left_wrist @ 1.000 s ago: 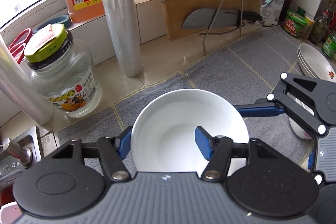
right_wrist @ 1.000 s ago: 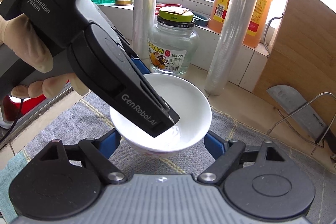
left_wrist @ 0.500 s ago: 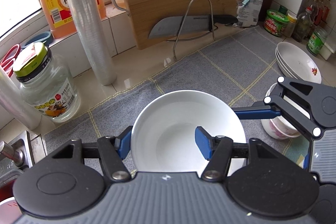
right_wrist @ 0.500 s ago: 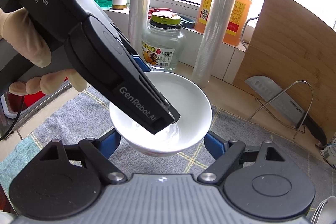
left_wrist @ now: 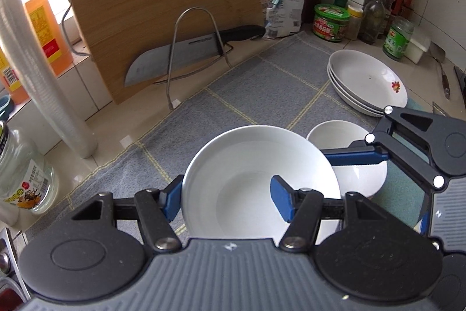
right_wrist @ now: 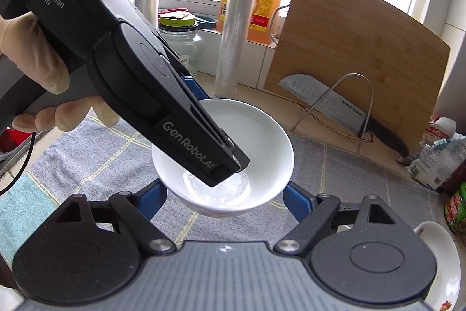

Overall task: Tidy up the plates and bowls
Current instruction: 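Carry the gripped bowl with the left tool toward the bowl stack, then lower the bowl onto the bowl stack with the left tool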

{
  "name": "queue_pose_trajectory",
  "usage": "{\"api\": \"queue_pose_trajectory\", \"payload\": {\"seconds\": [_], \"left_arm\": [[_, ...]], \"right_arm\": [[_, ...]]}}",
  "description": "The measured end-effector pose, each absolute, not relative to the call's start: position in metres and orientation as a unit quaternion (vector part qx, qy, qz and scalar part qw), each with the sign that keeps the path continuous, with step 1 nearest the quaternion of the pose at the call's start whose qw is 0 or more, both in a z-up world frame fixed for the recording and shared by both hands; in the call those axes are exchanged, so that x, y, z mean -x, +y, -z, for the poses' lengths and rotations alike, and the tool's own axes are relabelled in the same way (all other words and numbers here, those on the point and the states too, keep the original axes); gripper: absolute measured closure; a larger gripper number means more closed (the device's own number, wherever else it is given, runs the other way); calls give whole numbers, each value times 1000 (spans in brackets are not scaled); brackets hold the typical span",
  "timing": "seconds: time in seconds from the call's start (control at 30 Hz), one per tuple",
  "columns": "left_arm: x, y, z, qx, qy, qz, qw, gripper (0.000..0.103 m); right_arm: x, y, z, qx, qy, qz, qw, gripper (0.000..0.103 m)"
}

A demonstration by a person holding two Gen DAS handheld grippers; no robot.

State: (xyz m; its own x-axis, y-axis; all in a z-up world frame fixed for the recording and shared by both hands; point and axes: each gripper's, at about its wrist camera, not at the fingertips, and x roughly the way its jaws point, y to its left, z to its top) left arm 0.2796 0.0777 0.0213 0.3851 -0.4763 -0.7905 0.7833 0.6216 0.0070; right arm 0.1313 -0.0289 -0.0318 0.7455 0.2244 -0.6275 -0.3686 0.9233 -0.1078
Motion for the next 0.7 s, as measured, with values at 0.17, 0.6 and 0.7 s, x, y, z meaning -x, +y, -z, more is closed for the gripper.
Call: {"api": "queue_pose_trajectory", "payload": {"seconds": [0.17, 0.6, 0.7], "left_arm": [[-273, 46, -23, -208, 383, 419, 796, 42], [-259, -19, -19, -234, 364, 482, 762, 42], [-259, -25, -16, -237, 367, 486, 757, 42]], "right_arm": [[-120, -53, 31, 102, 321, -123, 934, 13], [-105, -100, 38, 77, 338, -42, 937, 13], [-107, -103, 41, 73, 342, -37, 936, 13]]}}
